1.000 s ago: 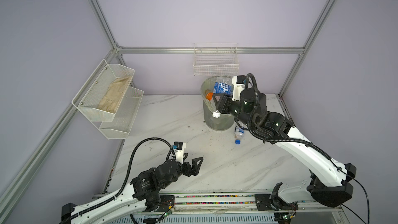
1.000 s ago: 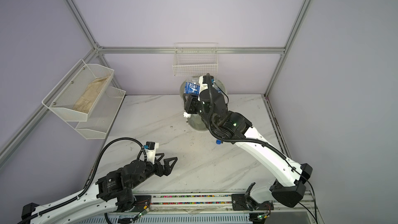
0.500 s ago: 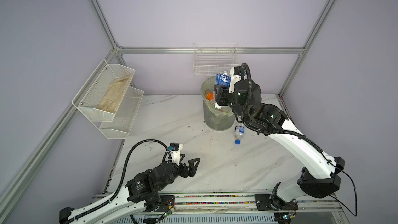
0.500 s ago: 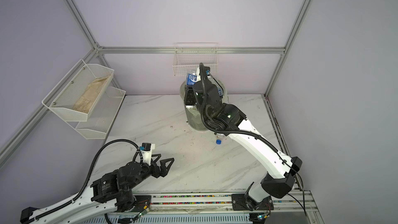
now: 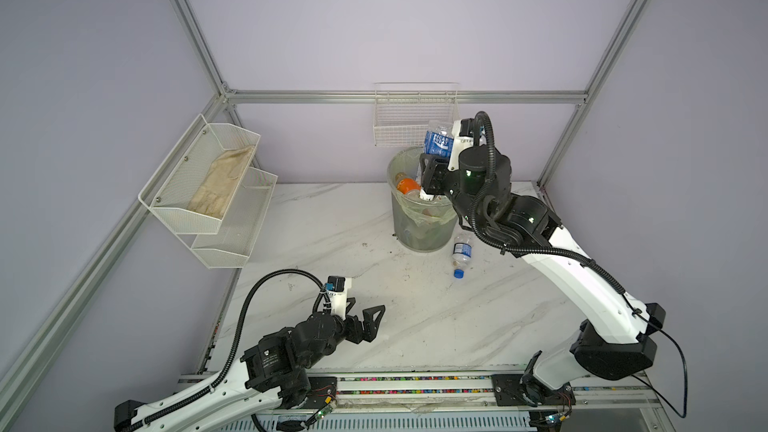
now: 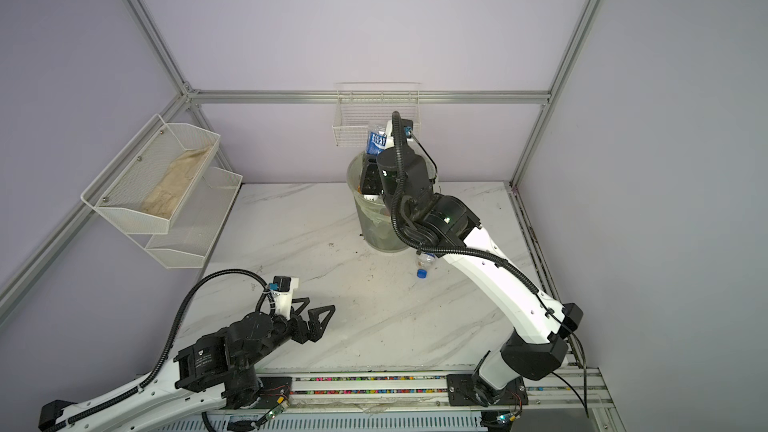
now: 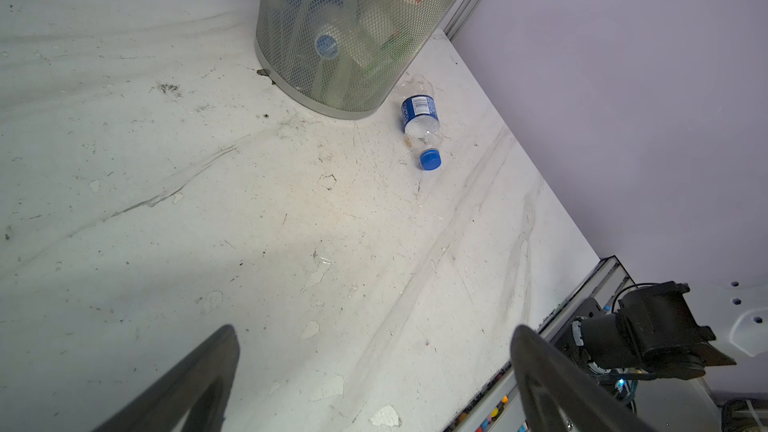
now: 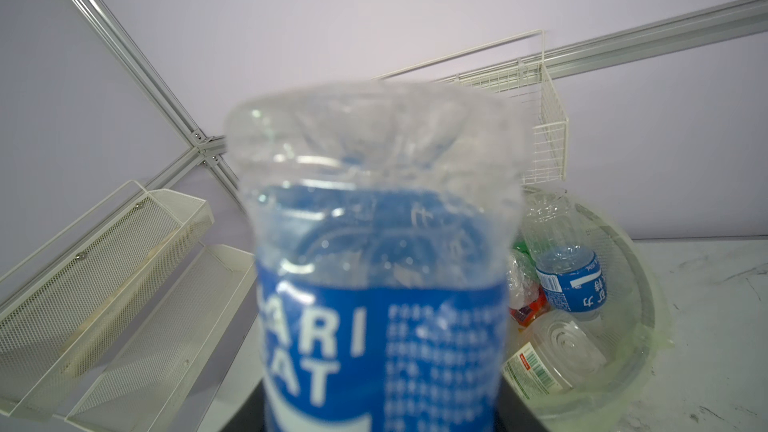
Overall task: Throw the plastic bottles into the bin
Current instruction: 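Open the right gripper to drop the Pocari Sweat bottle into the bin, then withdraw the right gripper while the left gripper reaches toward the blue-capped bottle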
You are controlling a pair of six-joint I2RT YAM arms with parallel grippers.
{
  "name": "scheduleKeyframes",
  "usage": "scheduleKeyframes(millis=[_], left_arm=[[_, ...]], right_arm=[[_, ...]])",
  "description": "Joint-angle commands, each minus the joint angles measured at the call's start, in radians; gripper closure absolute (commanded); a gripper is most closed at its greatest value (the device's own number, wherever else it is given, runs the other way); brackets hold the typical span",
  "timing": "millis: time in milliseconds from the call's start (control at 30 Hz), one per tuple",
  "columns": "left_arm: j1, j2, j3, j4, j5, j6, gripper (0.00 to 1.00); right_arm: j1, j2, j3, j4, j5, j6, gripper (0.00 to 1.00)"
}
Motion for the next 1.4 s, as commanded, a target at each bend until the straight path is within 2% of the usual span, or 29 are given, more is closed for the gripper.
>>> scheduleKeyframes(millis=[0, 100, 133, 167, 200, 233, 267, 300, 400, 567, 800, 1100, 1367], left_arm=[[-0.005, -0.007, -0.018, 0.010, -0.011, -0.013, 0.00], [-0.006, -0.009, -0.009, 0.005, -0.008, -0.015, 0.00], [-0.006, -0.009, -0.009, 0.001, -0.010, -0.016, 0.00], [-0.005, -0.010, -0.004, -0.003, -0.010, -0.016, 0.00], [-0.006, -0.012, 0.000, -0.006, -0.012, -0.016, 0.00], [-0.006, -0.015, 0.002, -0.012, -0.014, -0.016, 0.00], [-0.005, -0.018, 0.004, -0.017, -0.015, -0.018, 0.00], [-0.007, -0.022, 0.005, -0.022, -0.016, -0.019, 0.00], [-0.006, -0.038, 0.007, -0.044, -0.018, -0.023, 0.00], [-0.008, -0.052, 0.001, -0.055, -0.032, -0.026, 0.00], [-0.008, 0.008, 0.015, -0.031, -0.016, -0.029, 0.00], [-0.015, 0.134, 0.053, 0.049, 0.020, -0.024, 0.00], [-0.059, 0.370, 0.114, 0.219, 0.051, 0.011, 0.00]], right_arm=[[-0.115, 0.088, 0.100, -0.040, -0.123, 0.020, 0.97], [-0.198, 0.216, 0.249, -0.090, -0.212, 0.023, 0.97], [-0.217, 0.269, 0.306, -0.118, -0.234, 0.018, 0.94], [-0.234, 0.328, 0.365, -0.160, -0.255, 0.016, 0.84], [-0.242, 0.377, 0.411, -0.197, -0.268, 0.007, 0.68], [-0.246, 0.429, 0.464, -0.240, -0.275, -0.005, 0.43], [-0.247, 0.479, 0.516, -0.292, -0.267, -0.009, 0.14], [-0.247, 0.512, 0.556, -0.336, -0.258, -0.008, 0.03], [-0.241, 0.516, 0.578, -0.375, -0.278, -0.012, 0.03], [-0.227, 0.262, 0.243, -0.173, -0.233, -0.015, 0.02], [-0.227, 0.033, -0.018, -0.093, -0.197, 0.002, 0.03], [-0.227, -0.386, -0.503, 0.044, -0.192, 0.074, 0.03], [-0.229, -0.687, -0.798, 0.026, -0.136, 0.176, 0.03]])
